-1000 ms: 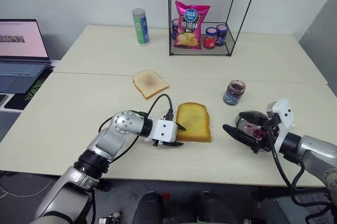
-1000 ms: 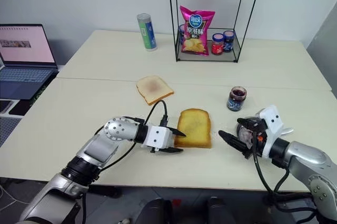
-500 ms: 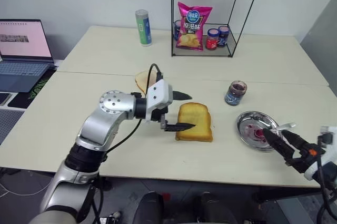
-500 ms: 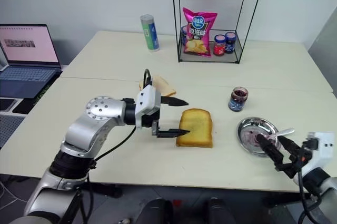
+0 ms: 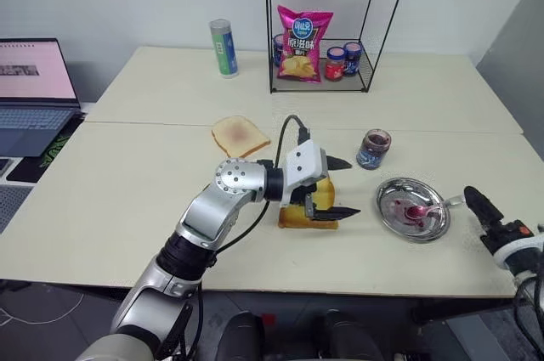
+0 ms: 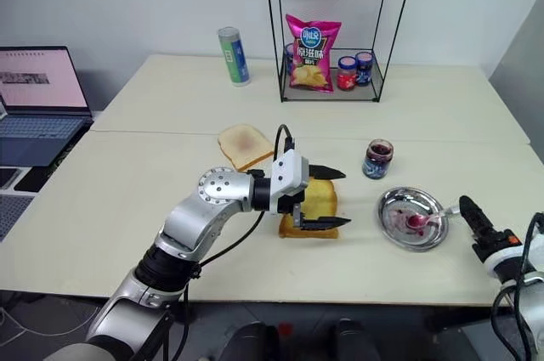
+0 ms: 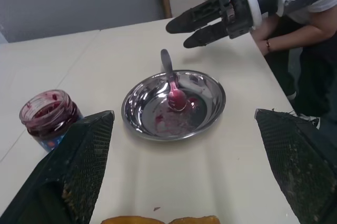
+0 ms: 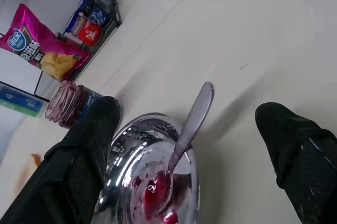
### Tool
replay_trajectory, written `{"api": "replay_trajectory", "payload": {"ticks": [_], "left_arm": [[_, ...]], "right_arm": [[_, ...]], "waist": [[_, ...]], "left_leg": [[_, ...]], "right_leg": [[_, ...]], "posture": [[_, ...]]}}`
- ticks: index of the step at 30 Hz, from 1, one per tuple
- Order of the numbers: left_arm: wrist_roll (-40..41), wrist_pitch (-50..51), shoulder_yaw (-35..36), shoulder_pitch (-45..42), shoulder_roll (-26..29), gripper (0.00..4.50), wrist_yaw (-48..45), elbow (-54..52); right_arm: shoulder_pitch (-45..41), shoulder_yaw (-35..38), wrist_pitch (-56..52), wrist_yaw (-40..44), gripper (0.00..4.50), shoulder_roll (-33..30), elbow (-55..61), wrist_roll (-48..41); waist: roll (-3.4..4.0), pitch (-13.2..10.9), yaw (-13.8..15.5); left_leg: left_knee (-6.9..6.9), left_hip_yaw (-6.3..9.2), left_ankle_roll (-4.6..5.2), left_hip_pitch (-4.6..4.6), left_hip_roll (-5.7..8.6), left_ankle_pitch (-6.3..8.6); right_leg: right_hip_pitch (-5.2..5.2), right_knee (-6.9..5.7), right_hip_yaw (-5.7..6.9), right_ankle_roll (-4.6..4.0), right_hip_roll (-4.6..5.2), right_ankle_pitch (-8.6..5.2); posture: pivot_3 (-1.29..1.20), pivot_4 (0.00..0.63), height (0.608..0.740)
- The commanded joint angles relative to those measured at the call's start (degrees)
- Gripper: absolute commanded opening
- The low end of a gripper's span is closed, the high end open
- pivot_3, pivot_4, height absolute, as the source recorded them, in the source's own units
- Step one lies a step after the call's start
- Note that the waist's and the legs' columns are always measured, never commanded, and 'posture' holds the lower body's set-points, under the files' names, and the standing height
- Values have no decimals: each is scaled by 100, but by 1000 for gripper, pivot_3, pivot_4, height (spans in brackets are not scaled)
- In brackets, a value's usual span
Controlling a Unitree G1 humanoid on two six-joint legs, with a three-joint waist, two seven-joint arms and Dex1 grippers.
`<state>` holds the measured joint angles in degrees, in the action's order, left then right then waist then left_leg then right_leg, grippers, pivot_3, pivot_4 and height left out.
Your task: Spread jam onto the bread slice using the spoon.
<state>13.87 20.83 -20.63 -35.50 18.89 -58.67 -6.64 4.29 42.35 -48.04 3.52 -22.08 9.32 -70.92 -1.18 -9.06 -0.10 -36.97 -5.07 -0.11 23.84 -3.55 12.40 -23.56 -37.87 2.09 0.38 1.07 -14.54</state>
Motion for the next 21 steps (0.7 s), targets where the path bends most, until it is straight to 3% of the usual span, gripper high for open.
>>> {"api": "replay_trajectory", "payload": {"ticks": [1, 17, 21], "left_arm": [[-24, -8, -2, 26, 88, 4476, 21, -329], [-49, 316, 14, 64, 226, 4476, 210, -647], [-47, 295, 12, 12, 215, 4500, 188, -597]], "right_arm": [[-210, -67, 102, 222, 4500, -126, -403, 34], [-860, -335, 171, 812, 4500, -383, -1574, 437], [-1059, -458, 233, 875, 3789, -342, -1710, 623]], "waist": [[2, 1, 0], [2, 1, -7], [2, 1, -14]], "left_leg": [[1, 0, 0, 1, 0, 0], [-5, -5, 0, -1, 0, 0], [-8, -7, 0, -4, -1, 0]], "right_leg": [[0, 1, 0, 0, 0, -1], [1, 2, -3, 6, 3, 3], [2, 0, -6, 11, 3, 6]], "posture": [[0, 150, 740], [0, 150, 740], [0, 150, 740]]}}
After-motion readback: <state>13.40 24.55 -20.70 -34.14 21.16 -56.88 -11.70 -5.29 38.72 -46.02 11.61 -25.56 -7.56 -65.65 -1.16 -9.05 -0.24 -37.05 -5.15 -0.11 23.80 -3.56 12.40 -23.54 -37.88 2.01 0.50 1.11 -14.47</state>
